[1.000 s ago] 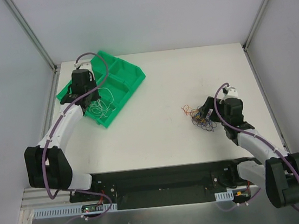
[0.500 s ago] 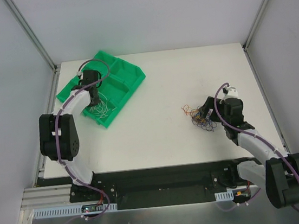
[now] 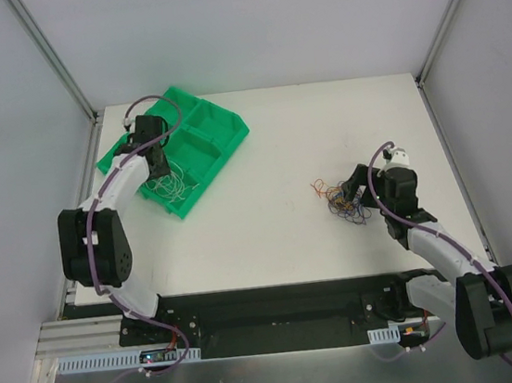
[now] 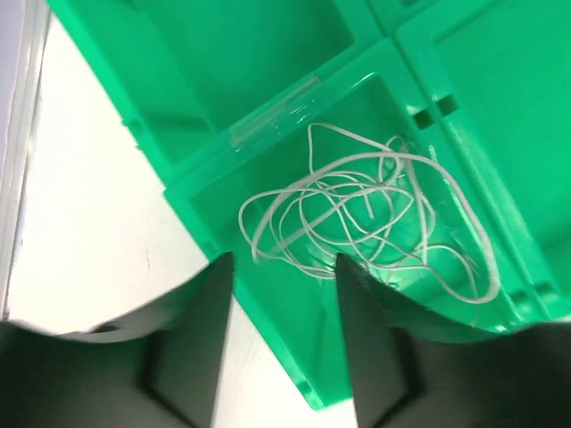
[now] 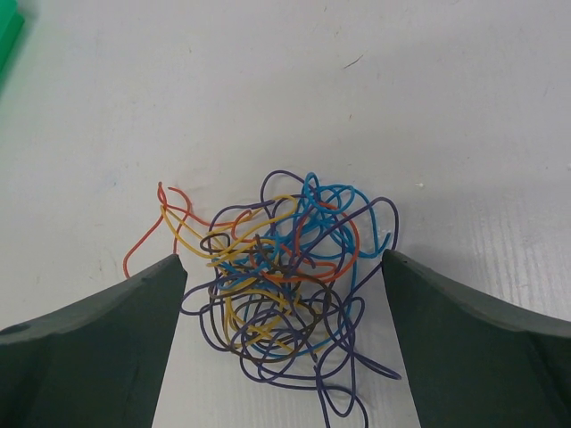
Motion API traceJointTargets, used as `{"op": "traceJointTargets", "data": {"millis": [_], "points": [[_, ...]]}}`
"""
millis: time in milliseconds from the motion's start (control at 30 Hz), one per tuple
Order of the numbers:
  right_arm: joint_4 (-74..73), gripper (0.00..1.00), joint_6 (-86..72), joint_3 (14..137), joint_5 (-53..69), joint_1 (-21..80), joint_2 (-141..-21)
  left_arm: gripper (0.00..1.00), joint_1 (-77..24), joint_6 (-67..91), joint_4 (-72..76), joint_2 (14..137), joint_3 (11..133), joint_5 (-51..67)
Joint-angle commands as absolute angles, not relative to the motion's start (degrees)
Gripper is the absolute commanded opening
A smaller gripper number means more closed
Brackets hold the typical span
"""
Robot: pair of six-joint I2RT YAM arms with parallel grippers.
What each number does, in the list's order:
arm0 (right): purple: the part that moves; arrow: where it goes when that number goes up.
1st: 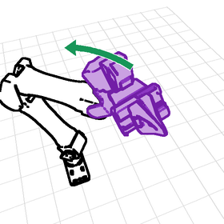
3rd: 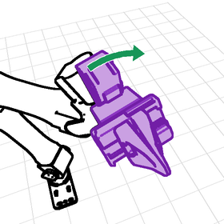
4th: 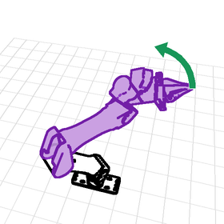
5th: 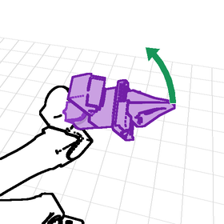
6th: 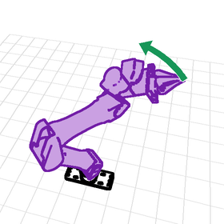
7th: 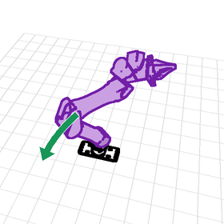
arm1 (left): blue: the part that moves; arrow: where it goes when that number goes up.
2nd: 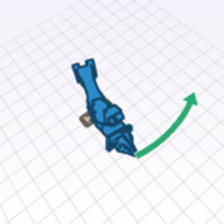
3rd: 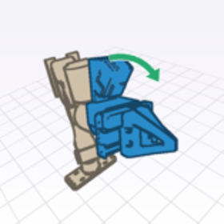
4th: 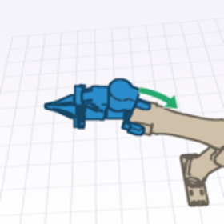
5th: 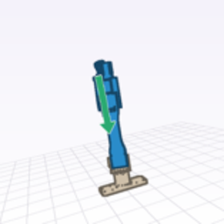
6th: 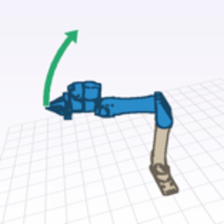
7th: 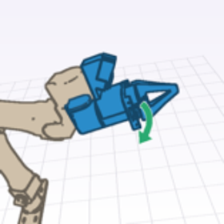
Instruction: Untangle the cables
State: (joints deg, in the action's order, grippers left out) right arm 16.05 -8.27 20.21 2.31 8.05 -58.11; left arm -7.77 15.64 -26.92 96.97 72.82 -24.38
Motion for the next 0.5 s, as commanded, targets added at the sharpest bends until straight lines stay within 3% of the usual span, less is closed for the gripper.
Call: {"op": "traceJointTargets", "data": {"millis": [0, 133, 200, 300, 367, 467], "points": [[18.0, 0.94, -9.0, 20.7, 0.4, 7.6, -59.5, 0.58, -7.0, 16.2, -27.5, 87.3, 74.3, -21.9], [17.1, 0.94, -11.4, 20.8, -7.4, 7.8, -62.0, 0.77, -7.0, 14.7, -26.5, 84.6, 73.7, -19.8], [14.2, 0.93, -12.1, 22.0, -10.3, 7.7, -62.7, 0.81, -7.0, 14.2, -26.5, 84.0, 74.2, -17.1], [13.4, 0.9, -12.7, 22.9, -9.1, 8.0, -63.7, 0.82, -7.1, 14.9, -24.4, 81.5, 73.5, -5.1], [12.9, 0.88, -13.6, 23.6, -7.6, 9.0, -65.1, 0.83, -7.3, 14.8, -20.7, 80.3, 71.1, 9.6], [12.8, 0.85, -11.4, 25.8, -5.7, 12.9, -68.5, 0.81, -11.1, 14.1, -18.0, 80.3, 70.3, 19.7]]}}
